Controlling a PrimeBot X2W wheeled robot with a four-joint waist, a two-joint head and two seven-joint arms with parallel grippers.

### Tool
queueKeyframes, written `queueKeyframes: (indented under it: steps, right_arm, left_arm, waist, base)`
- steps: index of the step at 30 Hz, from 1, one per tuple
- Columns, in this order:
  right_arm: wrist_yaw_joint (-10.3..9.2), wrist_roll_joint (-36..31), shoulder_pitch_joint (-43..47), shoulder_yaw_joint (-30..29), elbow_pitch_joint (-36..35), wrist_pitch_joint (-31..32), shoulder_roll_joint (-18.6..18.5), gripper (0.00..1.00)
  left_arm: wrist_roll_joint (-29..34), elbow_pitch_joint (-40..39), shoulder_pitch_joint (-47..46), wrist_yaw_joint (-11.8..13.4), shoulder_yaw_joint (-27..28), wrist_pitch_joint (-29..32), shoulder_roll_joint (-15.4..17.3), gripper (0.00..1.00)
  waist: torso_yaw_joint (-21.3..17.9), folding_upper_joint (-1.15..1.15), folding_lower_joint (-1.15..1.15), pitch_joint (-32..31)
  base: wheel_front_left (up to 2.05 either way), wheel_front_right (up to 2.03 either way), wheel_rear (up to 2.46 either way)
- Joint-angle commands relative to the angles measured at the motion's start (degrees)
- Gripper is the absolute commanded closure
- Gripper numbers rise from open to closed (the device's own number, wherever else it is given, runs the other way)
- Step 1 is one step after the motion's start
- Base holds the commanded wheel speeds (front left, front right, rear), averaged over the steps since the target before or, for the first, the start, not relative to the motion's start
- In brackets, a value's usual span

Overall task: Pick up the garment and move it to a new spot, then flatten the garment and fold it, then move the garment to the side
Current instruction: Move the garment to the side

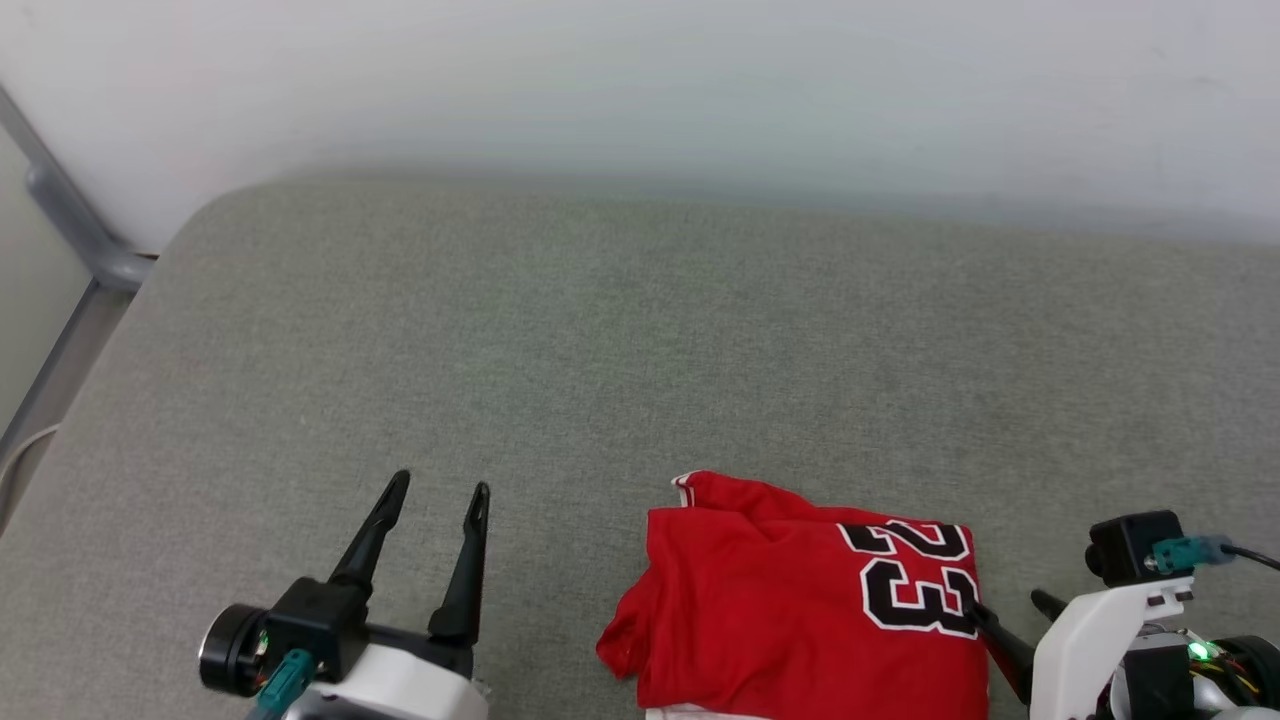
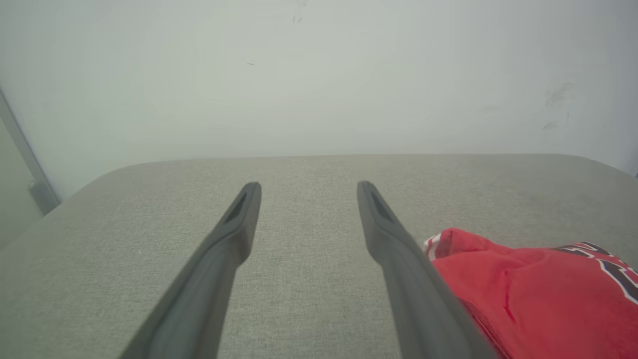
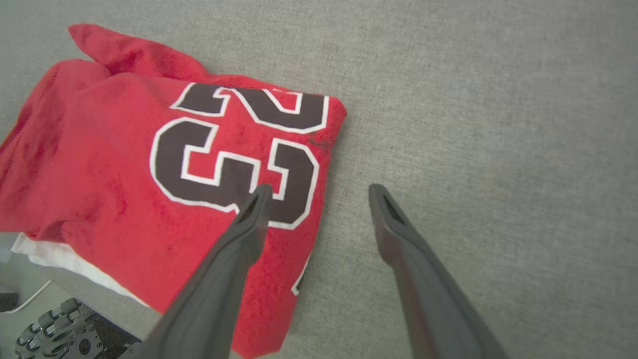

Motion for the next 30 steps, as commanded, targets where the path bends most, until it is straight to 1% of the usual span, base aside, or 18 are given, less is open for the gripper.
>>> queueKeyframes:
  steps: [1, 4, 7, 12, 13, 15, 16, 17, 18, 21, 25, 27, 30]
  right_arm:
    - [-0.04, 0.47, -1.03, -0.37, -0.50, 3.73, 0.37, 0.00]
    - [-0.05, 0.26, -1.99, -0.74, -1.19, 11.24, 1.20, 0.00]
    - [-0.05, -0.11, -2.28, -0.96, -1.11, 15.84, 1.93, 0.00]
    - [-0.04, -2.42, -2.38, -1.81, 0.95, 19.32, 3.19, 0.00]
    - [-0.04, -3.38, -1.99, -1.40, 3.00, 19.79, 3.90, 0.00]
    - [-0.03, -3.31, -1.83, -0.73, 4.44, 19.57, 4.54, 0.00]
    - [-0.02, -3.31, -1.57, 0.27, 6.17, 19.31, 4.75, 0.08]
    - [0.04, -3.00, -1.54, 0.74, 6.94, 19.09, 4.88, 0.76]
    - [0.04, -2.61, -1.67, 1.48, 7.64, 18.76, 4.85, 1.00]
    - [-0.01, -3.28, -2.19, 3.25, 8.89, 16.72, 2.89, 1.00]
    - [-0.06, -3.30, -4.51, 4.89, 8.25, 13.19, 0.24, 1.00]
    - [-0.09, -4.07, -5.51, 6.44, 7.25, 11.63, -2.03, 1.00]
    - [-0.08, -6.25, -7.29, 10.23, 5.33, 10.40, -6.97, 1.00]
  left_arm:
    - [-0.12, -0.07, -1.45, -0.07, -0.61, -0.12, -0.29, 0.00]
    - [-0.04, 0.11, -2.73, -0.08, -1.73, -0.12, -0.07, 0.00]
    - [-0.17, 0.25, -3.74, -0.02, -2.18, -0.12, -0.02, 0.00]
    - [-0.33, 0.53, -4.75, -0.03, -2.68, -0.12, 0.05, 0.00]
    - [-0.47, 0.67, -5.27, -0.03, -2.67, -0.12, 0.15, 0.00]
    - [-0.55, 0.76, -5.54, -0.03, -2.75, -0.12, 0.22, 0.00]
    - [-0.53, 0.88, -5.56, -0.04, -2.92, -0.12, 0.28, 0.00]
    - [-0.52, 0.98, -5.56, -0.04, -2.95, -0.12, 0.29, 0.00]
    - [-0.51, 1.05, -5.64, -0.04, -2.97, -0.12, 0.29, 0.00]
    - [-0.43, 1.28, -5.48, -0.04, -3.14, -0.12, 0.35, 0.00]
    - [-0.57, 1.31, -4.42, -0.04, -3.06, -0.12, 0.44, 0.00]
    - [-0.58, 1.01, -4.13, -0.04, -3.23, -0.12, 0.45, 0.00]
    - [-0.41, 0.54, -3.67, -0.04, -3.72, -0.12, 0.21, 0.00]
  waist:
    - [0.87, 0.00, 0.00, 1.30]
    - [2.12, 0.00, 0.00, 2.73]
    - [3.40, 0.00, 0.00, 3.98]
    - [5.40, 0.00, 0.00, 5.62]
    - [6.22, 0.00, 0.00, 6.31]
    - [6.58, 0.00, 0.00, 6.69]
    - [6.80, 0.00, 0.00, 6.87]
    - [6.86, 0.00, 0.00, 6.91]
    - [6.89, 0.00, 0.00, 6.89]
    - [6.62, 0.00, 0.00, 6.13]
    - [5.21, 0.00, 0.00, 4.60]
    - [4.12, 0.00, 0.00, 3.88]
    - [2.16, 0.00, 0.00, 3.03]
  base:
    - [0.00, 0.00, 0.00]
    - [0.00, 0.00, 0.00]
    - [0.00, 0.00, 0.00]
    - [0.00, 0.00, 0.00]
    - [0.00, 0.00, 0.00]
    - [0.00, 0.00, 0.00]
    - [0.00, 0.00, 0.00]
    - [0.00, 0.00, 0.00]
    - [0.00, 0.00, 0.00]
    - [0.00, 0.00, 0.00]
    - [0.00, 0.00, 0.00]
    - [0.00, 0.00, 0.00]
    - [0.00, 0.00, 0.00]
